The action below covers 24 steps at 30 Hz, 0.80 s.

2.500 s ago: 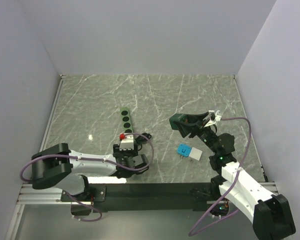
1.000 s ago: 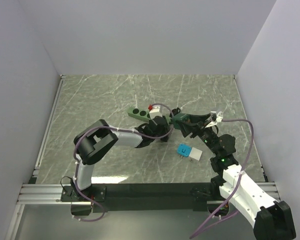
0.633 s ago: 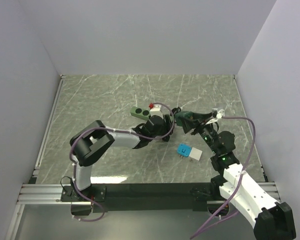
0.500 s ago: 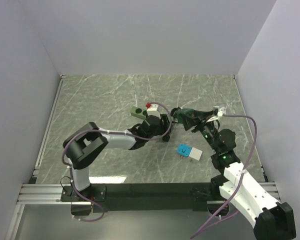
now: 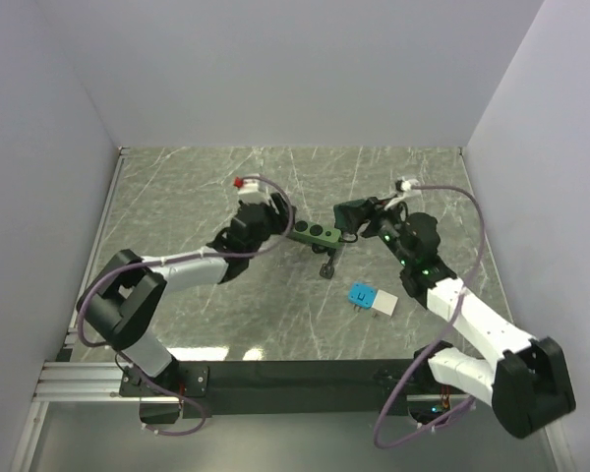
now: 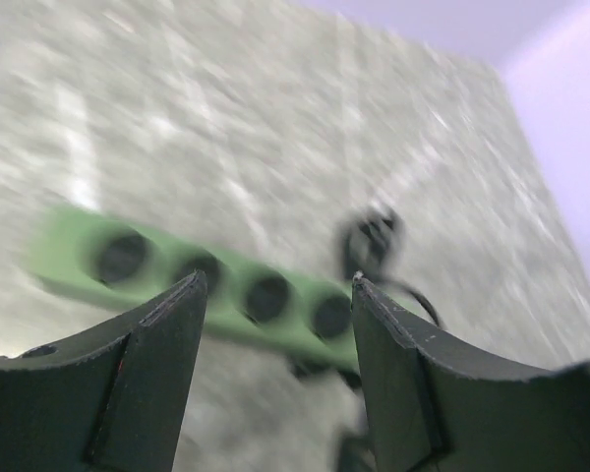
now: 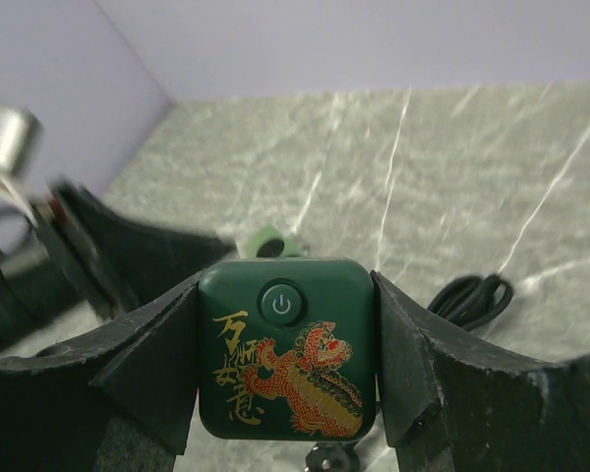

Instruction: Insert the plug

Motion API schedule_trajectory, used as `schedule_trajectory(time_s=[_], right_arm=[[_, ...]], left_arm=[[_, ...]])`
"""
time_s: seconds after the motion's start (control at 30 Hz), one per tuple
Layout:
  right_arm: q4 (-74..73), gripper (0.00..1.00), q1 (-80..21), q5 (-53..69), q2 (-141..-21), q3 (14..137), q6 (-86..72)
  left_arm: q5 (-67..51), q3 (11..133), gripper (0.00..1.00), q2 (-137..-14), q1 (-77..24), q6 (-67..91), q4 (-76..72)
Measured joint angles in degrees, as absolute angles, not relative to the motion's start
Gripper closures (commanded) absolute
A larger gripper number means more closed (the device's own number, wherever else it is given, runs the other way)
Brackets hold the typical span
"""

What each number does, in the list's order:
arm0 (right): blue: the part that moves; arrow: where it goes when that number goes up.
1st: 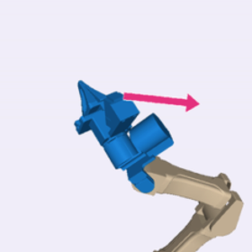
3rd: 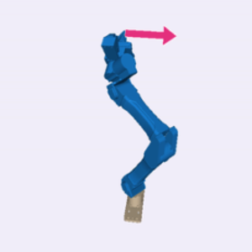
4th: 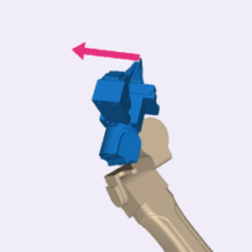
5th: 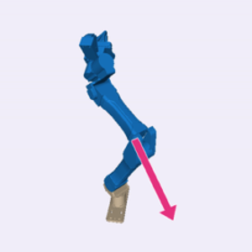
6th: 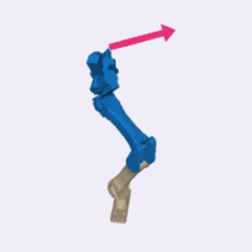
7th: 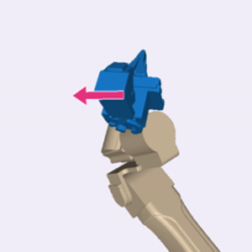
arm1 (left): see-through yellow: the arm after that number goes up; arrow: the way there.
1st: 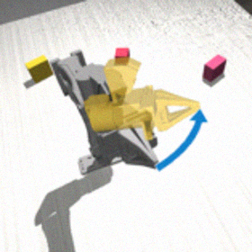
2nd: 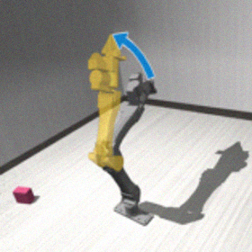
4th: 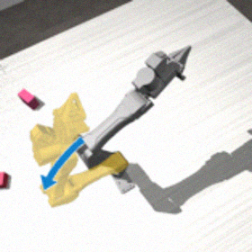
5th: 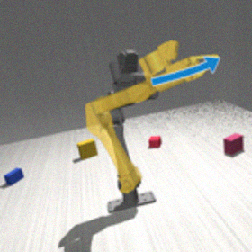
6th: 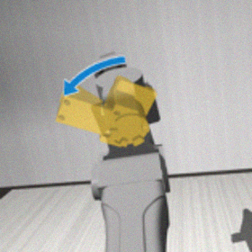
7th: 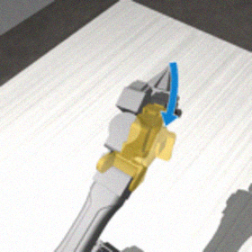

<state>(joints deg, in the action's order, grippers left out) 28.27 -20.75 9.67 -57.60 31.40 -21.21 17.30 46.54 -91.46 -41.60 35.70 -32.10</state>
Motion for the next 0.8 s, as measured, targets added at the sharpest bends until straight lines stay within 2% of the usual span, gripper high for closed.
schedule_trajectory(time_s=[0.1,0.27,0.53,0.8], right_arm=[[25.7,1.00,-23.4,7.7,-63.2,34.5,-21.4],[23.8,1.00,-27.7,4.8,-69.0,37.9,-21.6],[23.0,1.00,-30.6,2.3,-70.5,38.4,-21.7],[23.0,1.00,-30.6,1.5,-70.2,38.4,-21.8]], left_arm=[[18.0,48.9,0.34,-93.2,-36.8,34.0,-31.7],[16.8,61.8,0.35,-103.9,-31.7,31.1,-30.5],[12.9,77.8,0.36,-118.9,-27.2,28.3,-23.2],[9.5,79.5,0.37,-121.5,-27.3,27.7,-18.7]])
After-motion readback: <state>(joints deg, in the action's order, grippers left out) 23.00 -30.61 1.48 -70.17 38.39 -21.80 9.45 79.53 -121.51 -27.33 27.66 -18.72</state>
